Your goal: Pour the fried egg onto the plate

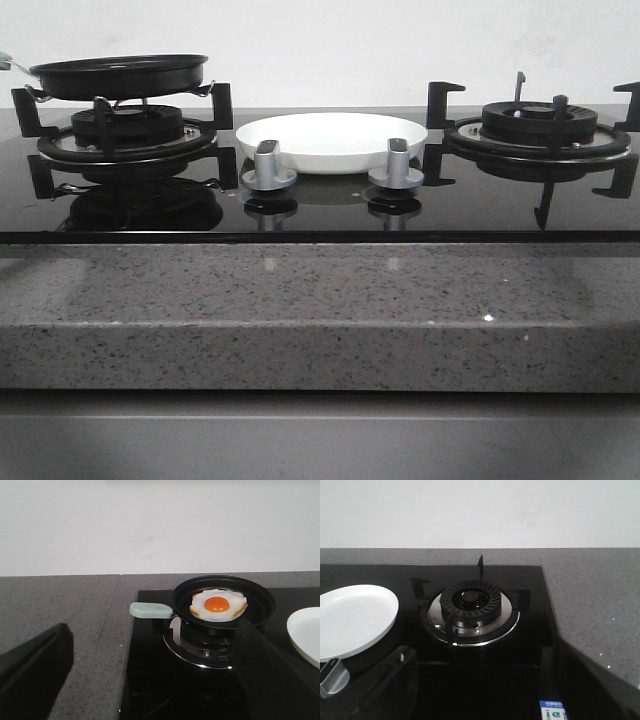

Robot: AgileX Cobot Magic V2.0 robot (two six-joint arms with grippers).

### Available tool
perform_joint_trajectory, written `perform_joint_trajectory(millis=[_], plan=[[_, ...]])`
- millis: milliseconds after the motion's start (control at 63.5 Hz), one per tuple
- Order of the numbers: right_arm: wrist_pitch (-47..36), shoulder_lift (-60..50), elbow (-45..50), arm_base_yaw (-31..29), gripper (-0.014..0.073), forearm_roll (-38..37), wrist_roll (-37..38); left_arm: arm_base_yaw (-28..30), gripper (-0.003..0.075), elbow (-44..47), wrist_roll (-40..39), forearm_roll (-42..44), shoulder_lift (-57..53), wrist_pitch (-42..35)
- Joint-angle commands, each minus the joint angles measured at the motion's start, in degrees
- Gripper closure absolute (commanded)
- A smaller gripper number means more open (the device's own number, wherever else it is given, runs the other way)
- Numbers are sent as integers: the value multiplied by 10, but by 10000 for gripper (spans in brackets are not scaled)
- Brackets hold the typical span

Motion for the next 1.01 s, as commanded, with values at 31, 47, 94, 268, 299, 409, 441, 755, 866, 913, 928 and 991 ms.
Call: perform_joint_trajectory(millis=[31,47,94,268,299,409,441,755,866,913,928,991], plan=[[-73,20,-23,-3,2,8,-4,2,48,-18,-5,0,2,-47],[-71,25,-25,-3,2,11,-4,2,48,-18,-5,0,2,-47],[-63,47,-37,-3,2,14,-4,2,48,-18,-5,0,2,-47],[-9,175,-127,19,2,18,-4,2,48,-18,-5,0,2,-48],[1,204,-150,31,2,18,-4,2,48,-18,-5,0,2,-48],[45,300,-232,68,2,18,-9,2,48,-18,-5,0,2,-49],[59,325,-255,80,2,18,-14,2,48,-18,-5,0,2,-49],[234,585,-540,142,178,23,-72,2,48,-18,-5,0,2,-49],[316,667,-643,144,212,41,-95,2,48,-18,-5,0,2,-49],[349,697,-684,144,211,53,-108,2,48,-18,-5,0,2,-49],[359,707,-697,144,211,56,-111,2,48,-18,-5,0,2,-49],[401,751,-755,144,211,61,-116,2,48,-18,-5,0,2,-49]])
